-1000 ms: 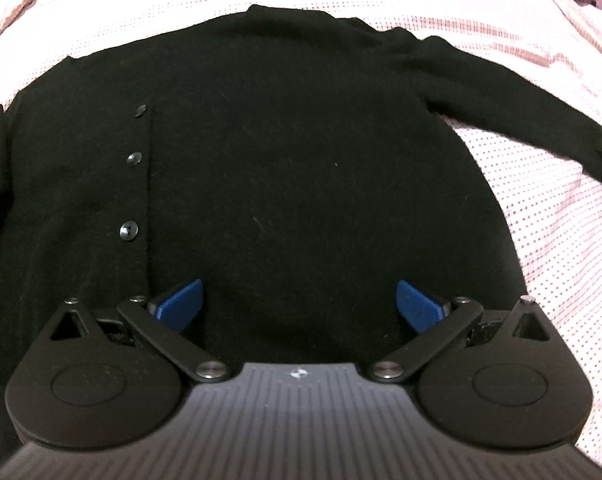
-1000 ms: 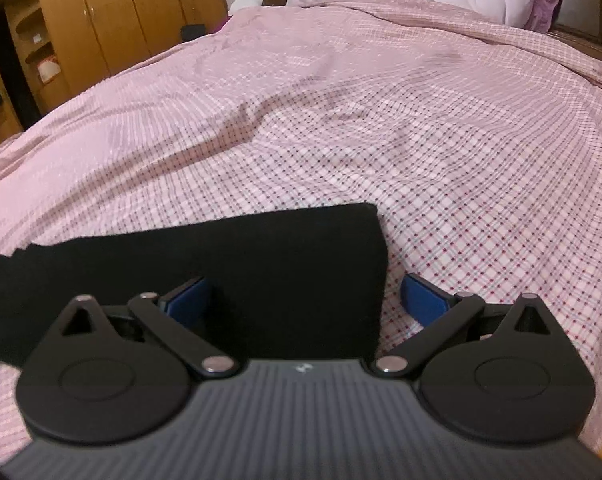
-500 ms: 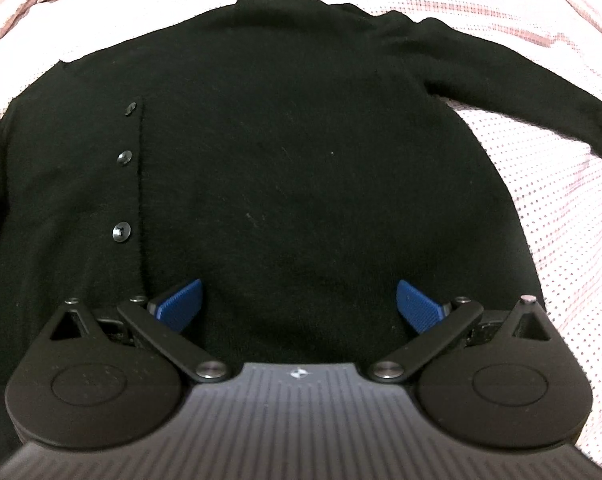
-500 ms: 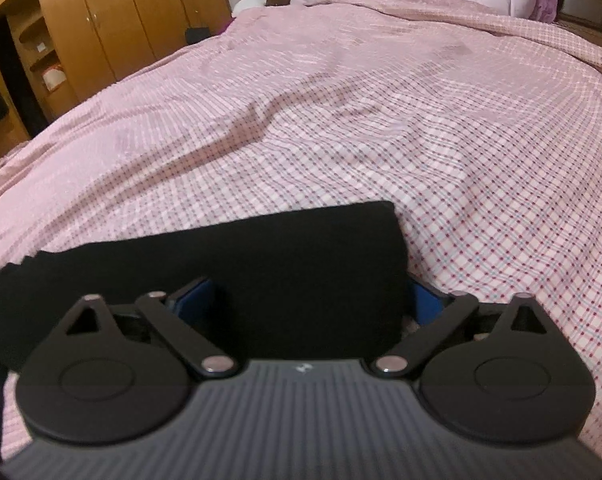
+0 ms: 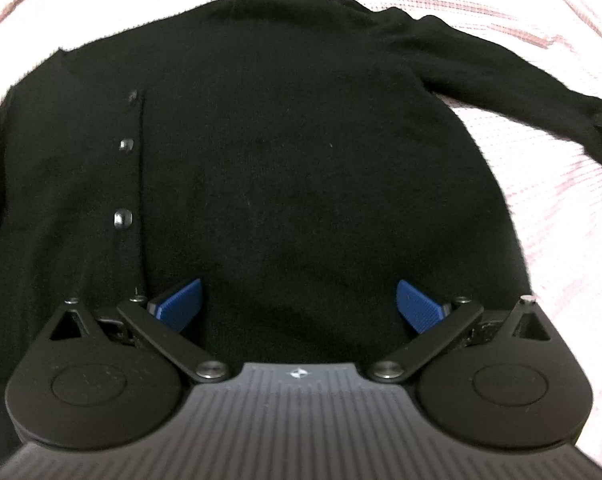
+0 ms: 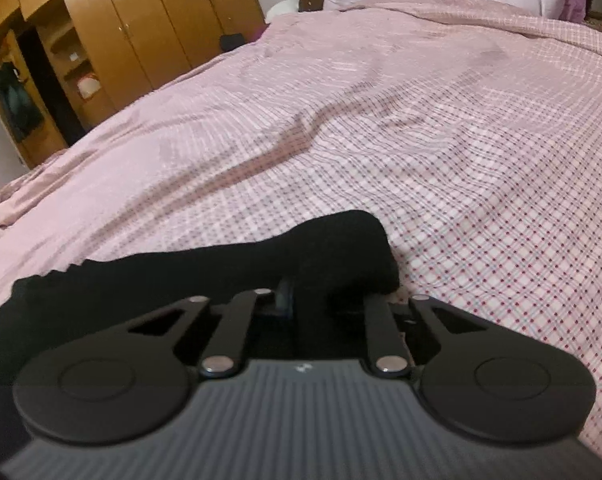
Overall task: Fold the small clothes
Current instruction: 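Lift the sleeve with the right gripper and fold it across the cardigan body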
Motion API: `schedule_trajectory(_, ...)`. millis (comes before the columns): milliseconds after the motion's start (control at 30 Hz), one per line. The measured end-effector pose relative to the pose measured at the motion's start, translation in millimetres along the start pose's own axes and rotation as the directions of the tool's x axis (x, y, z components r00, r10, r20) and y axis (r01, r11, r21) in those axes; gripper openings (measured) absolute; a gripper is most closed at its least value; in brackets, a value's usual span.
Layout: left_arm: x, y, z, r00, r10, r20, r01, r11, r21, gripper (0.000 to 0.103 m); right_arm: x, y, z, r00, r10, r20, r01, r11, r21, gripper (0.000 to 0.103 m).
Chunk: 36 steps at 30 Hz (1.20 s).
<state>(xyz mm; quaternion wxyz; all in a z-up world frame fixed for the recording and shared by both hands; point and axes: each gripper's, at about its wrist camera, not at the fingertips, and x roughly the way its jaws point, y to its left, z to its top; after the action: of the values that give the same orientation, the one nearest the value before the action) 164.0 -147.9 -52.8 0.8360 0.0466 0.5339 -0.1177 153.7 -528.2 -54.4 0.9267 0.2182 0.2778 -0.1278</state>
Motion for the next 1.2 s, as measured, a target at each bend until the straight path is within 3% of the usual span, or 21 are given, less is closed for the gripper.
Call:
schedule_trajectory(200, -18.2, 12.2, -10.3, 0.988, -0.144, -0.057, 0.139, 0.987, -0.085, 0.103, -17.6, 18.6, 6.1, 0.998, 0.056, 0.04, -0.054, 0.998, -0.042, 0.015)
schedule_trajectory(567, -36.3, 34.0, -28.7, 0.973, -0.221, -0.072, 0.206, 0.963, -0.175, 0.103, -54.7, 76.2, 20.5, 0.98, 0.183, 0.083, -0.172, 0.977, -0.126, 0.015)
schedule_trajectory(933, -46.8, 56.8, -43.3, 0.977, -0.211, -0.027, 0.2, 0.954, -0.222, 0.103, -78.8, 138.3, 24.8, 0.957, 0.272, 0.098, -0.247, 0.946, -0.212, 0.014)
schedule_trajectory(1200, -65.4, 82.2, -49.0, 0.989, -0.144, 0.033, 0.148, 0.962, -0.228, 0.103, -82.8, 175.7, 27.9, 0.945, 0.312, 0.097, -0.281, 0.928, -0.243, 0.014)
